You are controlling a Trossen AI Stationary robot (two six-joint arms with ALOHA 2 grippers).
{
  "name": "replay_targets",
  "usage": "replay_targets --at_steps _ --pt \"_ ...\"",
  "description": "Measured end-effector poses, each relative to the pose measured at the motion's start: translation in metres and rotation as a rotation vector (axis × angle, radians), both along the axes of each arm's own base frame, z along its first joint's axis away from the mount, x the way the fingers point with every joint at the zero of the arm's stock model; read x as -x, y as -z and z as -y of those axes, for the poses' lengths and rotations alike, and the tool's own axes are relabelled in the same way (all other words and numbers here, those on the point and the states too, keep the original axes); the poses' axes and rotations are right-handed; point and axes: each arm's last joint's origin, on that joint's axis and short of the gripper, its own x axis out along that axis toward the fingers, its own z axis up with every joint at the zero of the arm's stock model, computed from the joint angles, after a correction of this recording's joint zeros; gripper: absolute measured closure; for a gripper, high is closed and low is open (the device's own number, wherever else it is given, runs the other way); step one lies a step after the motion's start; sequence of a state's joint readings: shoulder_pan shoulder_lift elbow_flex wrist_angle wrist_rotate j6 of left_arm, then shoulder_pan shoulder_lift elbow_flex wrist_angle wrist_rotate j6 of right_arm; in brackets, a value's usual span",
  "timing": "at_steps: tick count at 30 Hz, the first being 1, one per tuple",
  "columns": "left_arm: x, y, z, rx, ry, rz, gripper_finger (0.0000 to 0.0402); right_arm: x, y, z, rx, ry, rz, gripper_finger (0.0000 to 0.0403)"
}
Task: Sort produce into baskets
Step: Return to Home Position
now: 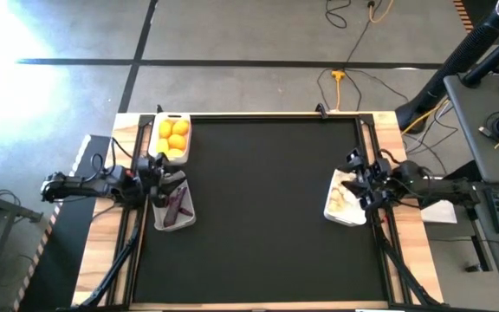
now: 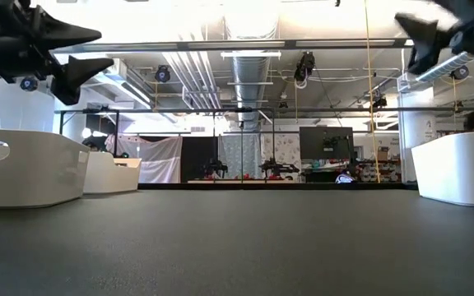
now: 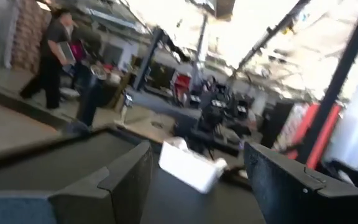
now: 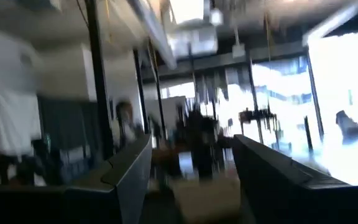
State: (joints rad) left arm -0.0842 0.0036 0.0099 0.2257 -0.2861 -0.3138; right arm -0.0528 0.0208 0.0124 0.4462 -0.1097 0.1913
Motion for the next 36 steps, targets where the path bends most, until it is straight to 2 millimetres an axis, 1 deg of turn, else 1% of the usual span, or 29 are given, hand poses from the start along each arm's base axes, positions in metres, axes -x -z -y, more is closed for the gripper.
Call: replay_targets --at_steps 2,4,8,10,14,18,23,29,36 --pt "-0.001 0.003 0.001 -0.004 0.039 -0.031 0.0167 -0.003 0.008 0.0 -0.003 -0.003 -0.089 0.0186" --pt "-0.002 0.006 0.002 -0.007 0.061 -0.059 0.0167 -0.007 0.019 0.0 -0.011 -0.003 -0.213 0.0186" --pt "-0.002 0.011 0.002 -0.012 0.066 -0.118 0.0167 -0.009 0.039 0.0 -0.02 0.0 -0.415 0.0186" --pt "-0.003 0.016 0.002 -0.015 0.064 -0.167 0.0167 -0.011 0.04 0.001 -0.018 0.025 -0.44 0.0186" --pt "-0.004 0.018 0.001 -0.088 0.05 -0.204 0.0167 -0.012 0.041 0.002 -0.018 0.046 -0.474 0.0186" --pt "-0.005 0.019 0.001 -0.118 0.042 -0.22 0.0167 -0.013 0.042 0.002 -0.02 0.052 -0.492 0.0186" --pt "-0.005 0.019 0.003 -0.152 0.095 -0.227 0.0167 -0.013 0.043 0.002 -0.02 0.053 -0.503 0.0186" --pt "-0.004 0.019 0.003 -0.162 0.093 -0.226 0.0167 -0.013 0.042 0.002 -0.02 0.053 -0.502 0.0186" --pt "-0.008 0.023 0.003 -0.186 0.09 -0.285 0.0167 -0.013 0.042 0.002 -0.02 0.053 -0.501 0.0186"
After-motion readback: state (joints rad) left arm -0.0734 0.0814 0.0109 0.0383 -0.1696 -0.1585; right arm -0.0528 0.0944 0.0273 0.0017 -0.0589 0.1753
